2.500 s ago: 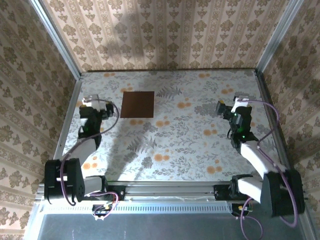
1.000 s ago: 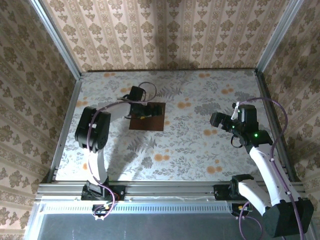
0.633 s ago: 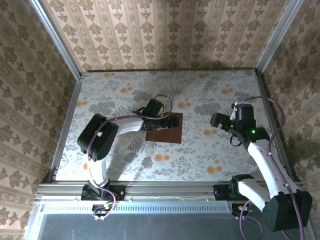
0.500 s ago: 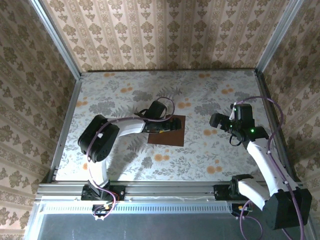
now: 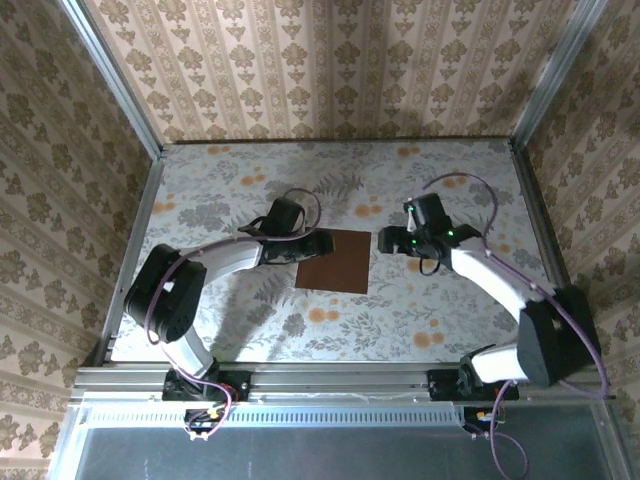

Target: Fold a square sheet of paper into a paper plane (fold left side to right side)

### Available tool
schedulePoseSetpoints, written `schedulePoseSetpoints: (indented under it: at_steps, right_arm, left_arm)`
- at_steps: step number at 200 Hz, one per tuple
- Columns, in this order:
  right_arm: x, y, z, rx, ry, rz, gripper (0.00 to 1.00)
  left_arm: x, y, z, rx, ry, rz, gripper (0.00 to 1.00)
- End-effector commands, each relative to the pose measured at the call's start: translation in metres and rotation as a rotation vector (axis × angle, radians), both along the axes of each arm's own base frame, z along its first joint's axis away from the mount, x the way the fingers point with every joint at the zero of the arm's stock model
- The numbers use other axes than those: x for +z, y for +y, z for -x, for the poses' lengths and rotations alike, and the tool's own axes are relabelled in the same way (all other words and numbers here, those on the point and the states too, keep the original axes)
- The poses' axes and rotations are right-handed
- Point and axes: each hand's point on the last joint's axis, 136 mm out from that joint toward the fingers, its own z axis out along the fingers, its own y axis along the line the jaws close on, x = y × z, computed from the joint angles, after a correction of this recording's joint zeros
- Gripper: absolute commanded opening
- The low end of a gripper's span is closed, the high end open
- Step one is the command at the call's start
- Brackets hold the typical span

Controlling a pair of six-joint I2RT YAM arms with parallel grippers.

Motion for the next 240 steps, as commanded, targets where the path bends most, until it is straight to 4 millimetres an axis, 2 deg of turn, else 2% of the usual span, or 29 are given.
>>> schedulePoseSetpoints:
  at_steps: [1, 24, 49, 108, 148, 191, 213, 240]
  right_arm:
    - [-0.004, 0.027, -0.026, 0.034, -0.016, -0.019, 0.86]
    - [-0.02, 0.047, -0.041, 0.077, 0.022, 0.007, 0.85]
    - [-0.033, 0.06, -0.056, 0.093, 0.042, 0.026, 0.85]
    - [-0.068, 0.08, -0.069, 0.127, 0.109, 0.082, 0.86]
    - [-0.09, 0.088, -0.061, 0.158, 0.168, 0.101, 0.86]
    - [-0.1, 0.095, -0.044, 0.171, 0.23, 0.094, 0.84]
    - [-0.099, 0.1, -0.035, 0.187, 0.244, 0.077, 0.84]
    - [-0.085, 0.11, -0.027, 0.221, 0.227, 0.059, 0.81]
  left_arm:
    - [-0.016, 0.015, 0.018, -0.013, 0.07, -0.02, 0.54]
    - [-0.021, 0.015, 0.021, -0.029, 0.094, -0.02, 0.46]
    - [-0.026, 0.014, 0.022, -0.032, 0.113, -0.02, 0.41]
    - [-0.045, 0.016, 0.026, -0.019, 0.158, -0.046, 0.39]
    - [-0.054, 0.018, 0.033, -0.018, 0.185, -0.059, 0.39]
    - [-0.059, 0.015, 0.036, -0.009, 0.195, -0.056, 0.39]
    - [-0.059, 0.014, 0.036, -0.01, 0.195, -0.055, 0.39]
    - [-0.056, 0.012, 0.035, -0.011, 0.191, -0.045, 0.39]
